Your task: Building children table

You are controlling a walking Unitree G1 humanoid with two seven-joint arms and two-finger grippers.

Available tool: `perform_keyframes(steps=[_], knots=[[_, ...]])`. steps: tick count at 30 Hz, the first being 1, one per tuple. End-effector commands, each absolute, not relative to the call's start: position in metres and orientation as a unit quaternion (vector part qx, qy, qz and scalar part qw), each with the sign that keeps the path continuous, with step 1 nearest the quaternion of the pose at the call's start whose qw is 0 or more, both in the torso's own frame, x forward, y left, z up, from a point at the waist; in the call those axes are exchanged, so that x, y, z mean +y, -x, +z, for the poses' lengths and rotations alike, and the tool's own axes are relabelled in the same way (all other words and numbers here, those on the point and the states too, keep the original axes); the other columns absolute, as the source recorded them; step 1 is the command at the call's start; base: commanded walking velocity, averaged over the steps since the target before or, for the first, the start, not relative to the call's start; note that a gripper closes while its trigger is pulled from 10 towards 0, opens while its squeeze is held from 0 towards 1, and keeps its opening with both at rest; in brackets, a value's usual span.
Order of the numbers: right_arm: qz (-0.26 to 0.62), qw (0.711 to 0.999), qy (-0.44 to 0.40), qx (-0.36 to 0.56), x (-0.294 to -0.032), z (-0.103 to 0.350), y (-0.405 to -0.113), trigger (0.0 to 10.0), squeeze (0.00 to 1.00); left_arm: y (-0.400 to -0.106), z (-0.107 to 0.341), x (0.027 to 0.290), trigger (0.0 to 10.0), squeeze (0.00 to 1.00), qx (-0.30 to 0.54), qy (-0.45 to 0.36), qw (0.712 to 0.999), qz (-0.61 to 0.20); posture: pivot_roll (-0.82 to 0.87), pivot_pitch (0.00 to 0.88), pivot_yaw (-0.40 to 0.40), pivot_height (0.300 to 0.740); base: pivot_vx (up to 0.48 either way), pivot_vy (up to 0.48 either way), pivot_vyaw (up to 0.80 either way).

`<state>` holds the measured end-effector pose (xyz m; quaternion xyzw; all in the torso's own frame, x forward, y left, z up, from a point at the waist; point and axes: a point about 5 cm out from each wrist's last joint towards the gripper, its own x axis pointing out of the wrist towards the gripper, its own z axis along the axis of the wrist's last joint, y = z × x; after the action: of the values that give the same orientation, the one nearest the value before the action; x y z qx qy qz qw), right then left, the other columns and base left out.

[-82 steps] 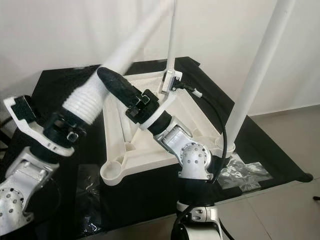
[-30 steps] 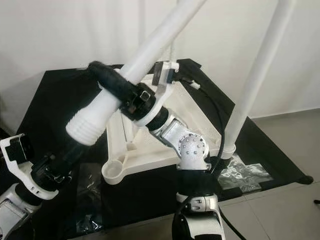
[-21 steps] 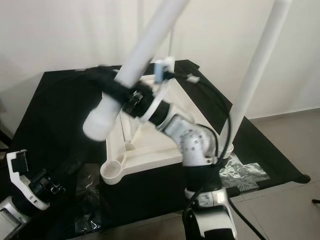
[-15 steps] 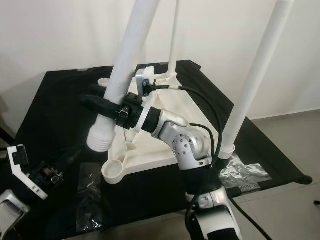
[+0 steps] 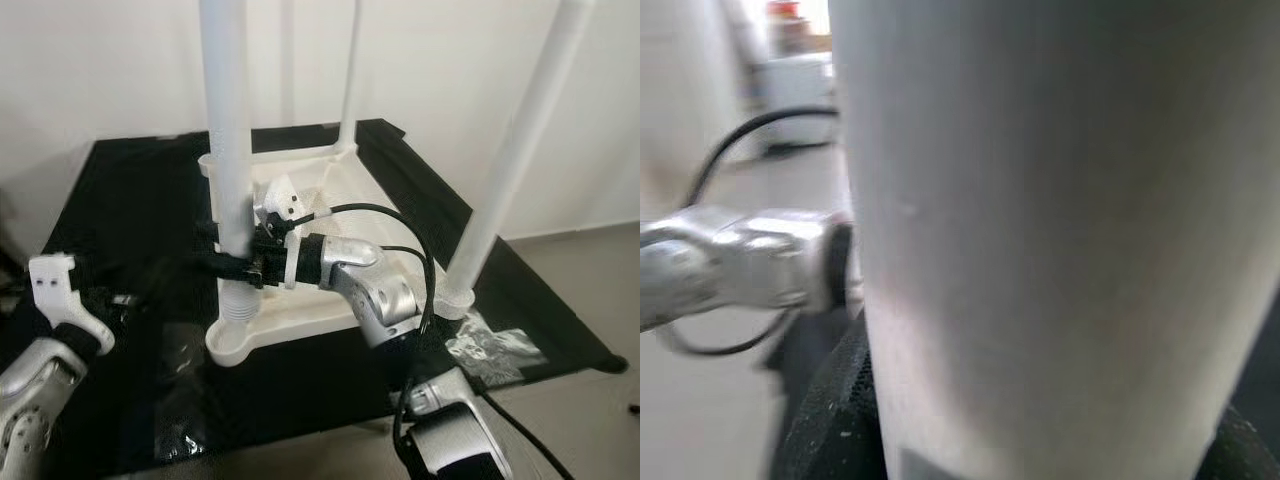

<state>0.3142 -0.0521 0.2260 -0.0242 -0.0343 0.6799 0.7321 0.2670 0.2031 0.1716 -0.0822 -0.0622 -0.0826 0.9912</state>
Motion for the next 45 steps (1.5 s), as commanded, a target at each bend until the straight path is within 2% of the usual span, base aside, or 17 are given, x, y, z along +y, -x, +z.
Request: perform_keyframes(steps=[1,3,6,9,14,20,26,34,45], knots=[[0.713,0.7,0.031,-0.044,-0.045,0.227,-0.307,10.0,0.0,-0.265,0.176,0.204,10.0,0.0,-0.072,0.052,0.994,-0.055,0.04,0.078,-0.029,0.74,0.0,0.0,0.8],[0.718,0.693,0.033,-0.044,-0.044,0.226,-0.306,10.0,0.0,-0.265,0.177,0.204,10.0,0.0,-0.077,0.042,0.995,-0.051,0.04,0.078,-0.029,0.74,0.0,0.0,0.8],[0.742,0.669,0.035,-0.037,-0.043,0.226,-0.307,10.0,0.0,-0.266,0.184,0.2,10.0,0.0,-0.092,0.018,0.995,-0.041,0.04,0.099,-0.036,0.74,0.0,0.0,0.8],[0.746,0.664,0.036,-0.035,-0.043,0.227,-0.309,10.0,0.0,-0.265,0.185,0.197,10.0,0.0,-0.095,0.011,0.994,-0.044,0.05,0.106,-0.038,0.74,0.0,0.0,0.8],[0.754,0.655,0.047,-0.023,-0.051,0.23,-0.318,10.0,0.0,-0.264,0.187,0.184,10.0,0.0,-0.096,-0.023,0.992,-0.072,0.05,0.115,-0.043,0.74,0.0,0.0,0.0],[0.75,0.659,0.062,-0.018,-0.06,0.232,-0.327,10.0,0.0,-0.261,0.181,0.175,10.0,0.0,-0.079,-0.031,0.993,-0.088,0.05,0.115,-0.042,0.74,0.0,-0.371,0.0],[0.743,0.667,0.061,-0.023,-0.061,0.229,-0.328,10.0,0.0,-0.263,0.178,0.173,10.0,0.0,-0.075,-0.035,0.994,-0.077,0.05,0.106,-0.034,0.74,0.0,0.0,0.0],[0.751,0.658,0.053,-0.019,-0.063,0.223,-0.331,10.0,0.0,-0.26,0.175,0.171,10.0,0.0,-0.073,-0.028,0.993,-0.087,0.05,0.101,-0.036,0.74,0.0,0.0,0.0],[0.738,0.673,0.051,-0.005,-0.061,0.213,-0.339,10.0,0.0,-0.256,0.176,0.168,10.0,0.0,-0.074,-0.042,0.992,-0.096,0.06,0.115,-0.039,0.74,0.0,0.0,0.0]])
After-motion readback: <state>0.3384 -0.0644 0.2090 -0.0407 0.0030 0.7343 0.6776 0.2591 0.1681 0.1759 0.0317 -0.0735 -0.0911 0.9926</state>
